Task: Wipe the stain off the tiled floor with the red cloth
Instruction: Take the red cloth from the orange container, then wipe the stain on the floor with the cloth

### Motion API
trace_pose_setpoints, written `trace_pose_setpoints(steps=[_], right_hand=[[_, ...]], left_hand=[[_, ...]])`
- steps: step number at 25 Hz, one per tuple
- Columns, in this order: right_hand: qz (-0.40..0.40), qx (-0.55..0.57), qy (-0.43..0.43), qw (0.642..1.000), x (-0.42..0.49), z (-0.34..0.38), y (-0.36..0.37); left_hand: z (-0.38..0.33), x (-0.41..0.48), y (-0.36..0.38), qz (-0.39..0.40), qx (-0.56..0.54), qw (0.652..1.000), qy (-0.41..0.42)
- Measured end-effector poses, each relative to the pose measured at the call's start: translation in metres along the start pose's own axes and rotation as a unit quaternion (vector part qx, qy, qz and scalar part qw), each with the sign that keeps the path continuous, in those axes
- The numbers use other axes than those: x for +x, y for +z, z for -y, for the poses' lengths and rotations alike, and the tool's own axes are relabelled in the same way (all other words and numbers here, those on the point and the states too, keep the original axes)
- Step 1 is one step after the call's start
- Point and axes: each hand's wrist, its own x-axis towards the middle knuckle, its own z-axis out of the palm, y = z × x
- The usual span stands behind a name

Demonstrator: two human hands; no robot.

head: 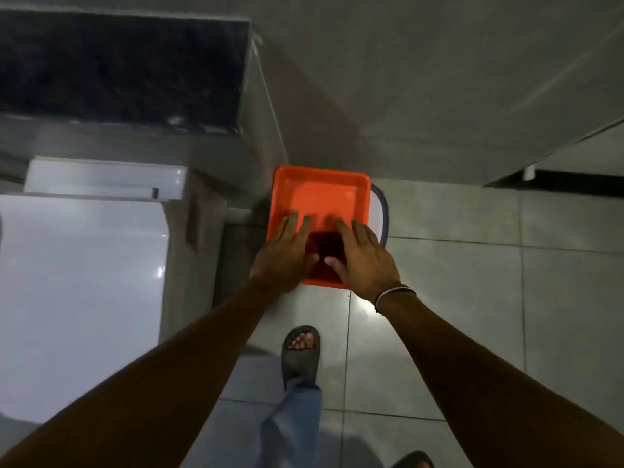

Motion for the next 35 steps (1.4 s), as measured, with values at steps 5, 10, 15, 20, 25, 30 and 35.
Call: trace_pose_setpoints(steps=[5,10,15,20,25,30,35], right_hand=[[0.071,-0.007,0.038,0.997,0.071,-0.009,0.075],[0.023,0.011,0.063,0.998,0.09,-0.004,0.097],[-0.09,0.255,0.113,0.956,0.04,-0.009,0.067],[-0.132,0.564,0.21,0.787,-0.062,-0.048,0.055],[-0.117,0.679,0.3,0.66,-0.178,-0.108,0.103],[-0.111,0.671,0.338,0.651,-0.27,-0.162,0.194],[-0.115,0.586,0.385,0.704,-0.308,-0.221,0.315]], left_hand=[[0.038,0.051,0.071,0.077,0.065,0.993,-0.06],[0.045,0.068,0.079,0.05,0.052,0.995,-0.063],[0.023,0.04,0.047,0.001,-0.162,0.978,-0.132],[-0.039,-0.031,0.042,0.019,-0.386,0.897,-0.214],[-0.111,-0.121,0.116,0.061,-0.465,0.843,-0.262],[-0.155,-0.19,0.227,0.078,-0.435,0.844,-0.304],[-0.156,-0.205,0.351,0.177,-0.348,0.879,-0.272]])
